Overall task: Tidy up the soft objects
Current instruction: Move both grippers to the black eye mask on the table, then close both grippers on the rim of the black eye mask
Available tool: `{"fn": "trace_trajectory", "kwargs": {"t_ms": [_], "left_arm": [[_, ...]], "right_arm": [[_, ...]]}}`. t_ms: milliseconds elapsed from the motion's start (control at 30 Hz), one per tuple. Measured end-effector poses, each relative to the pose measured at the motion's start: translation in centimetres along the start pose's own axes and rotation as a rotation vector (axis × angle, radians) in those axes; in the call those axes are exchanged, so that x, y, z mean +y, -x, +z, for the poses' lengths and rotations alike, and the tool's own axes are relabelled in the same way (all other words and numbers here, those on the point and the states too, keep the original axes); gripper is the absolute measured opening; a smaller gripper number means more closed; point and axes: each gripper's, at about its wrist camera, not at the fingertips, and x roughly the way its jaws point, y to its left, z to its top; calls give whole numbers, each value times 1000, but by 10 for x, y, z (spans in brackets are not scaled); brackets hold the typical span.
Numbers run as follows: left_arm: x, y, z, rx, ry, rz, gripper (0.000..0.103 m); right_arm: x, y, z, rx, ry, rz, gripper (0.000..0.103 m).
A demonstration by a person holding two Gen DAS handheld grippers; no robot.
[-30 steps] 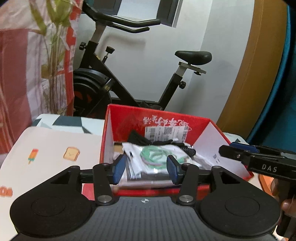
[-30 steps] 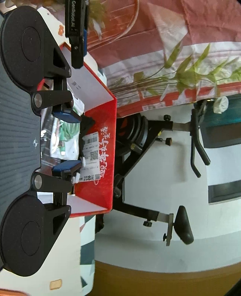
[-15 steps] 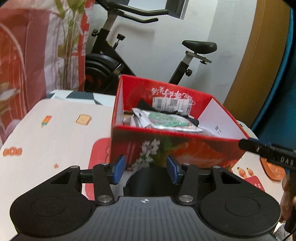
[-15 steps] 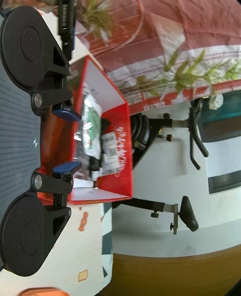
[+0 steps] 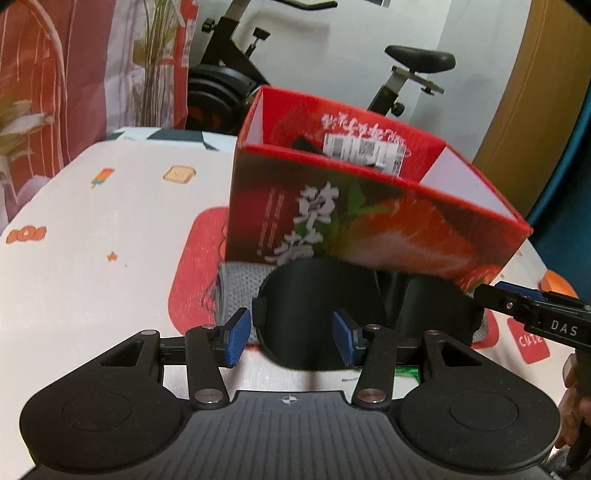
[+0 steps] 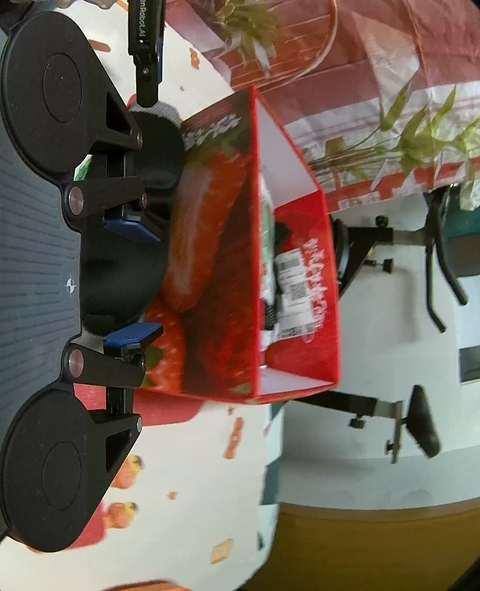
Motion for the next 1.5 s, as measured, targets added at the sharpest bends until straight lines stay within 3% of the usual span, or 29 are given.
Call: {"fn": "trace_trajectory", "kwargs": {"t_ms": [400,700,800,1033,1500], "left_arm": [[2,-8,-7,29,13,9,51],[4,-13,-10,53,28,2,51],[6,-15,-10,68,49,-8,51],[13,-18,-3,71,85,-10,52],[10,-43,12,30,85,-18,52]], "right_arm": [[-22,-23,-32,2,-54,-2,45],[-15,-32,-37,38,-49,19,54],[-12,-34,-37,44,-33,23,53],[-5,-36,-38,52,32,13,41],[-6,-38,-41,54,39,20,41]]}}
